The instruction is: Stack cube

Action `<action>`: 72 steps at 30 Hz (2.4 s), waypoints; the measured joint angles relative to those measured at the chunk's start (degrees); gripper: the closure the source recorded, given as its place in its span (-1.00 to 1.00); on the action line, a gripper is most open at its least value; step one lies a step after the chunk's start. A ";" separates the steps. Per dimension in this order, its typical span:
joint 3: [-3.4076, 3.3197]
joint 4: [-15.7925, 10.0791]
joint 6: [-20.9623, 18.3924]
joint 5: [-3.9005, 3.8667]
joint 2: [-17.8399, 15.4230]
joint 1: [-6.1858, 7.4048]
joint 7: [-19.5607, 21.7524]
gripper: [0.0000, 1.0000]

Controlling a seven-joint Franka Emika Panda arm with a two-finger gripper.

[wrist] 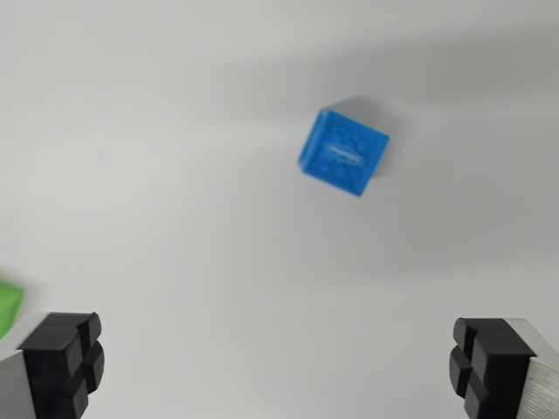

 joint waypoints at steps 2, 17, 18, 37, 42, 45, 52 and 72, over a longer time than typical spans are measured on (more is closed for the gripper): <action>-0.12 -0.19 0.48 0.04 0.36 -0.01 0.34 -1.00; -1.13 -1.78 4.86 0.67 3.68 -0.08 3.03 -1.00; -1.18 -1.82 5.02 0.71 3.82 -0.08 3.14 -1.00; -2.55 -3.02 11.94 2.32 10.50 -0.48 7.25 -1.00; -2.91 -3.03 14.05 3.04 12.85 -0.63 8.42 -1.00; -3.08 -3.02 15.10 3.42 14.09 -0.72 8.94 -1.00; -3.50 -2.65 17.73 4.55 17.49 -0.96 10.40 -1.00; -3.69 0.22 24.75 7.60 28.17 -2.07 12.92 -1.00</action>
